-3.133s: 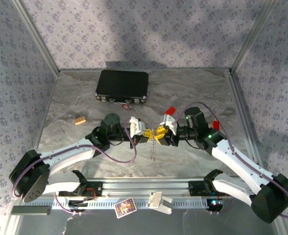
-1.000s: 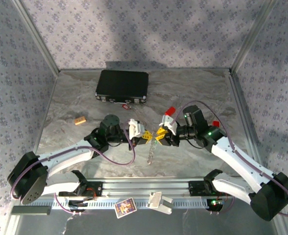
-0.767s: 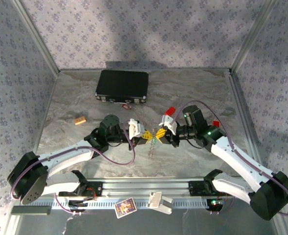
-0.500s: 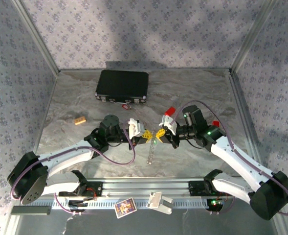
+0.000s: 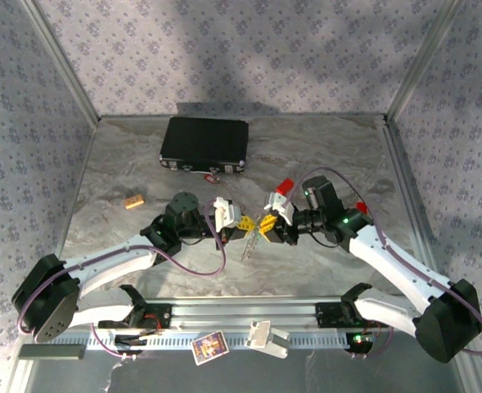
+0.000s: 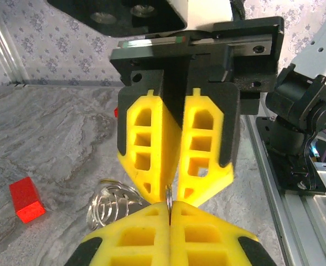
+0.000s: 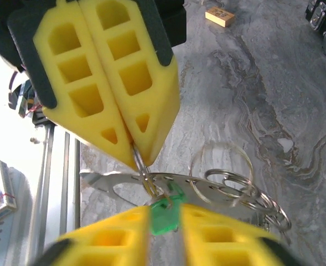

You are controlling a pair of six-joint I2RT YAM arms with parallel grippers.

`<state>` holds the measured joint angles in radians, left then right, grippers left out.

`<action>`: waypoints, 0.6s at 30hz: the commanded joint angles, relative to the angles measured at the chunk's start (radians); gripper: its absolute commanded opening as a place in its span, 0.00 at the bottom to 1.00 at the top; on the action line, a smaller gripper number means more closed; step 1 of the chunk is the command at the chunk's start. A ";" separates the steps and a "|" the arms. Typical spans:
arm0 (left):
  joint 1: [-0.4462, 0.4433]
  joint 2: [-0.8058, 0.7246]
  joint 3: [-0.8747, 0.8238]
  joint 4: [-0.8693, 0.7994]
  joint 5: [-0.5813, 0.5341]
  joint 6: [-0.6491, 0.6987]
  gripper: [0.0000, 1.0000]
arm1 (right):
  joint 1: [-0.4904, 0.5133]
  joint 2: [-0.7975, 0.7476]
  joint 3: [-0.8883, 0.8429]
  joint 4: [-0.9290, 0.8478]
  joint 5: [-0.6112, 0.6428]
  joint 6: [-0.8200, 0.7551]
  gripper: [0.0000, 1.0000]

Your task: Put the keys on the keyring

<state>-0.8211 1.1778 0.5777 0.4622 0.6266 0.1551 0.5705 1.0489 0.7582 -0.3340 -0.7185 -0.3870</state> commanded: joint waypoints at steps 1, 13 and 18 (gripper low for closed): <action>-0.005 -0.024 -0.001 0.055 -0.008 -0.007 0.00 | -0.013 -0.056 -0.025 0.012 0.015 0.022 0.37; -0.005 -0.017 -0.006 0.090 -0.043 -0.044 0.00 | 0.050 -0.090 -0.159 0.220 0.105 0.155 0.41; -0.005 -0.012 -0.003 0.096 -0.044 -0.055 0.00 | 0.068 -0.065 -0.187 0.327 0.150 0.163 0.43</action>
<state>-0.8211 1.1778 0.5678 0.4793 0.5793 0.1177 0.6334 0.9764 0.5869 -0.1215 -0.6086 -0.2573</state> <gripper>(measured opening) 0.051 0.427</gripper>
